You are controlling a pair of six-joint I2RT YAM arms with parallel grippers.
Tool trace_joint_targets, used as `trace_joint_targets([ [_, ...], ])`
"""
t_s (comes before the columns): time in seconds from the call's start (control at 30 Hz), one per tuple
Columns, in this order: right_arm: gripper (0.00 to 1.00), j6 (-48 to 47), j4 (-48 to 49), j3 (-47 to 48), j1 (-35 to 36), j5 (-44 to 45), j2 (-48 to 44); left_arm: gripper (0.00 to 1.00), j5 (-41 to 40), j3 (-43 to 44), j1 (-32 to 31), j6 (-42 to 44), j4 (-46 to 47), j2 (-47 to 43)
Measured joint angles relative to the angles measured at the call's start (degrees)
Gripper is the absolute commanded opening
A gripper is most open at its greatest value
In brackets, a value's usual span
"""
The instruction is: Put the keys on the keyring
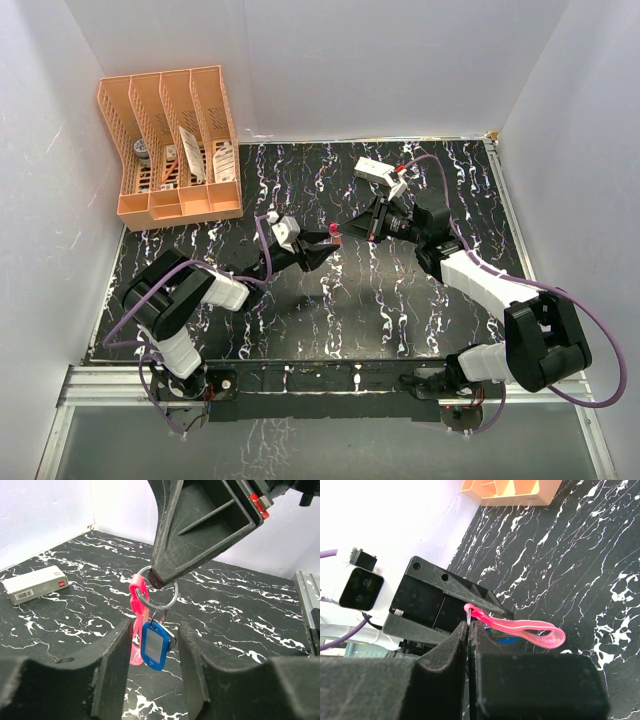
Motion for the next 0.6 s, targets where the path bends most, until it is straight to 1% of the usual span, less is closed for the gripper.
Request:
trace_joint_targets([
  [0.1,0.00,0.0,-0.5,0.0,0.0,0.0,0.0,0.19,0.9,0.6,0.0,0.0,0.1,0.7],
  [0.13,0.00,0.0,-0.6,0.0,0.0,0.0,0.0,0.10,1.2,0.7,0.0,0.0,0.1,0.8],
  [0.17,0.00,0.0,-0.7,0.0,0.0,0.0,0.0,0.05,1.5,0.8,0.0,0.0,0.2,0.8],
  [0.2,0.00,0.0,-0.8,0.0,0.0,0.0,0.0,0.02,1.7,0.8,0.0,0.0,0.2,0.8],
  [0.3,0.00,0.0,-0.8,0.0,0.0,-0.2,-0.1,0.00,1.9,0.8,0.0,0.2,0.2,0.8],
  [0.47,0.00,0.0,-1.3,0.0,0.0,-0.2,-0.1,0.00,1.9,0.8,0.0,0.6,0.2,0.8],
  [0.6,0.00,-0.4,-3.0,0.1,0.0,-0.6,-0.1,0.00,1.8,0.8,0.0,2.5,0.0,0.5],
])
